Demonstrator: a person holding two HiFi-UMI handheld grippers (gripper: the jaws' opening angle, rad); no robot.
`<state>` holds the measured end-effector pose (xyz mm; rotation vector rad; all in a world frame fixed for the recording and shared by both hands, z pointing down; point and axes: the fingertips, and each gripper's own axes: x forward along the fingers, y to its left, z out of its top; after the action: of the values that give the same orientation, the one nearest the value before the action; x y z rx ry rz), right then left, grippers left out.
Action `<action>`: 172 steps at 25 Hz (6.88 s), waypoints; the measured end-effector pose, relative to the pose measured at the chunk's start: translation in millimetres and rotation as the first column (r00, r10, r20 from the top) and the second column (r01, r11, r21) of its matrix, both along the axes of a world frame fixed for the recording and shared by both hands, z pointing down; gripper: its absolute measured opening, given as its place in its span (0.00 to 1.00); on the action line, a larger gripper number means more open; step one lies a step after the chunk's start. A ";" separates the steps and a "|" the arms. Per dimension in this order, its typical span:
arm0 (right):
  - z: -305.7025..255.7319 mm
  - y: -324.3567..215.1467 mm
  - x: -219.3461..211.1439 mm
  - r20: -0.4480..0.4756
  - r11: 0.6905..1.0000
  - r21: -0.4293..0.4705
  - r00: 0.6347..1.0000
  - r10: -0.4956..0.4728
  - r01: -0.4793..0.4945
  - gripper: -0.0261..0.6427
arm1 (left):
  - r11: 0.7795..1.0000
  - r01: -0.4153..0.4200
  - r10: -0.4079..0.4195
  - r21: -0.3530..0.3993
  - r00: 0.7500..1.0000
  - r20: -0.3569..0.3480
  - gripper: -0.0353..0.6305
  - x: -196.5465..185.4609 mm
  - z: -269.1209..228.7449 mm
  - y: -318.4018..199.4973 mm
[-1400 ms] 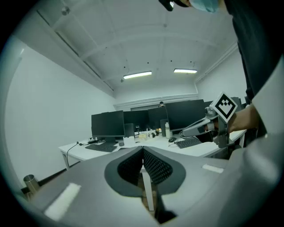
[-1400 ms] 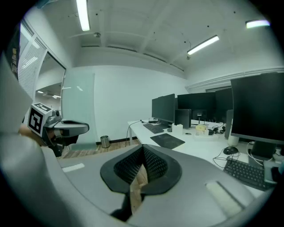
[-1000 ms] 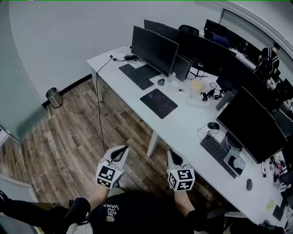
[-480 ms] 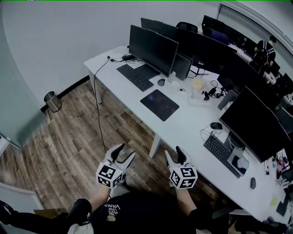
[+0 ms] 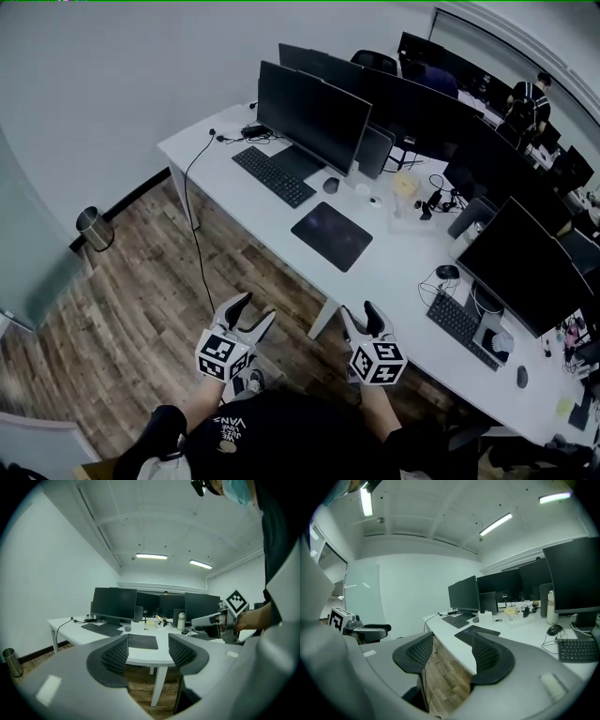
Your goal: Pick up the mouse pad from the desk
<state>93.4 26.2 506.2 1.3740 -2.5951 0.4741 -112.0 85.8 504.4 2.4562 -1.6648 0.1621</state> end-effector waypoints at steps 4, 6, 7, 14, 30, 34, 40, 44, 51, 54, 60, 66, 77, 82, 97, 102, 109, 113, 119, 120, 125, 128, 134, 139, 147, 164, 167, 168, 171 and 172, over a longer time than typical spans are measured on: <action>-0.2 -13.2 -30.6 0.009 0.999 -0.008 0.999 0.045 -0.045 0.41 | 0.999 -0.037 0.037 -0.009 0.999 0.003 0.41 -33.2 1.5 -15.1; 0.6 -17.3 -45.0 0.013 0.998 -0.014 0.998 0.068 -0.068 0.41 | 0.998 -0.055 0.055 -0.019 0.998 0.003 0.41 -49.3 4.0 -21.4; 1.1 -19.3 -51.9 0.014 0.997 -0.016 0.997 0.079 -0.079 0.41 | 0.998 -0.064 0.064 -0.023 0.998 0.004 0.41 -57.3 5.0 -24.7; 9.5 -22.5 -85.9 0.002 0.986 -0.048 0.988 0.158 -0.157 0.41 | 0.993 -0.108 0.108 -0.044 0.994 -0.002 0.41 -105.9 15.7 -44.2; 29.7 -60.8 -85.5 -0.033 0.967 -0.116 0.974 0.224 -0.226 0.41 | 0.984 -0.144 0.140 -0.105 0.989 -0.042 0.41 -114.7 44.0 -95.6; 26.7 -81.9 -80.5 -0.028 0.969 -0.113 0.975 0.219 -0.221 0.41 | 0.984 -0.139 0.135 -0.111 0.990 -0.035 0.41 -111.5 43.0 -108.4; 24.3 -117.3 -59.1 -0.033 0.971 -0.110 0.977 0.211 -0.214 0.41 | 0.986 -0.122 0.119 -0.111 0.992 -0.027 0.41 -96.3 39.0 -144.1; 22.8 -143.7 -38.0 -0.033 0.973 -0.107 0.979 0.202 -0.205 0.41 | 0.987 -0.116 0.115 -0.110 0.993 -0.021 0.41 -73.5 37.0 -166.4; 26.9 -183.9 2.6 -0.032 0.980 -0.106 0.985 0.167 -0.169 0.41 | 0.989 -0.079 0.078 -0.122 0.997 -0.016 0.41 -30.3 45.3 -196.4; 32.6 -199.3 15.3 -0.029 0.982 -0.112 0.988 0.149 -0.151 0.41 | 0.990 -0.056 0.054 -0.132 0.998 -0.019 0.41 -17.9 52.2 -206.2; 49.7 -217.3 30.0 -0.037 0.984 -0.140 0.994 0.103 -0.107 0.41 | 0.987 -0.015 0.010 -0.158 1.000 -0.030 0.41 -0.5 68.7 -222.2; 66.1 -235.6 32.0 -0.042 0.974 -0.178 0.990 0.132 -0.137 0.41 | 0.980 -0.057 0.056 -0.193 0.998 -0.012 0.41 2.2 81.3 -246.1; 86.5 -291.7 19.6 -0.091 0.937 -0.209 0.959 0.268 -0.281 0.41 | 0.925 -0.247 0.249 -0.288 0.968 -0.027 0.41 3.4 109.5 -322.3; 104.1 -311.9 12.0 -0.121 0.917 -0.225 0.943 0.311 -0.331 0.41 | 0.896 -0.305 0.312 -0.323 0.949 -0.029 0.41 -3.3 123.6 -347.3; 171.5 -348.1 31.8 -0.261 0.850 -0.276 0.886 0.383 -0.449 0.41 | 0.757 -0.420 0.476 -0.500 0.879 -0.018 0.41 -16.6 181.1 -363.4; 189.8 -362.3 43.2 -0.285 0.841 -0.293 0.881 0.378 -0.455 0.41 | 0.739 -0.412 0.474 -0.534 0.880 -0.022 0.41 -21.6 191.1 -361.4; 216.9 -371.2 47.5 -0.311 0.822 -0.362 0.888 0.339 -0.440 0.41 | 0.737 -0.373 0.428 -0.564 0.903 -0.038 0.41 -24.3 200.2 -355.0; 218.6 -372.2 45.4 -0.331 0.822 -0.373 0.889 0.316 -0.431 0.41 | 0.749 -0.341 0.386 -0.568 0.922 -0.045 0.41 -25.0 202.0 -353.6; 219.1 -371.8 36.6 -0.334 0.849 -0.377 0.909 0.248 -0.370 0.33 | 0.772 -0.295 0.334 -0.563 0.942 -0.036 0.41 -26.5 201.0 -354.1; 218.9 -371.5 34.5 -0.330 0.853 -0.379 0.913 0.238 -0.359 0.30 | 0.775 -0.290 0.328 -0.562 0.944 -0.034 0.41 -26.1 200.5 -353.9; 216.1 -370.6 32.7 -0.326 0.855 -0.379 0.916 0.234 -0.353 0.25 | 0.781 -0.265 0.310 -0.565 0.951 -0.018 0.42 -24.7 200.5 -356.3; 210.8 -369.8 29.1 -0.315 0.866 -0.370 0.922 0.225 -0.338 0.21 | 0.776 -0.242 0.295 -0.583 0.955 -0.004 0.42 -24.1 202.2 -356.1; 201.9 -366.3 21.5 -0.305 0.875 -0.352 0.925 0.228 -0.331 0.15 | 0.766 -0.179 0.254 -0.618 0.967 0.034 0.47 -18.0 210.1 -354.9; 197.2 -362.0 19.1 -0.298 0.879 -0.344 0.926 0.231 -0.330 0.14 | 0.746 -0.173 0.240 -0.643 0.971 0.018 0.48 -6.0 217.6 -354.0; 192.0 -354.2 16.5 -0.283 0.885 -0.335 0.930 0.233 -0.323 0.14 | 0.759 -0.107 0.180 -0.643 0.982 0.049 0.48 -3.6 219.7 -360.0; 181.9 -351.0 15.0 -0.260 0.894 -0.326 0.939 0.227 -0.307 0.14 | 0.733 -0.121 0.138 -0.670 0.990 -0.028 0.22 4.9 212.2 -357.8; 178.3 -348.2 16.4 -0.255 0.895 -0.323 0.939 0.229 -0.307 0.14 | 0.745 -0.132 0.120 -0.654 0.991 -0.063 0.18 5.1 205.4 -360.7; 177.3 -347.1 16.7 -0.255 0.896 -0.322 0.940 0.229 -0.306 0.14 | 0.751 -0.135 0.116 -0.647 0.991 -0.071 0.18 5.3 203.3 -361.4; 172.8 -343.7 17.8 -0.254 0.899 -0.314 0.940 0.229 -0.304 0.13 | 0.766 -0.148 0.108 -0.625 0.989 -0.102 0.16 7.6 194.7 -362.2; 170.6 -342.4 17.7 -0.252 0.901 -0.312 0.940 0.228 -0.302 0.13 | 0.771 -0.153 0.106 -0.618 0.988 -0.113 0.15 8.6 191.4 -361.9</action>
<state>111.2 -316.2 676.8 1.5586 -2.0424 0.7410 -103.4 -276.1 695.8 2.0193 -1.1480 0.5457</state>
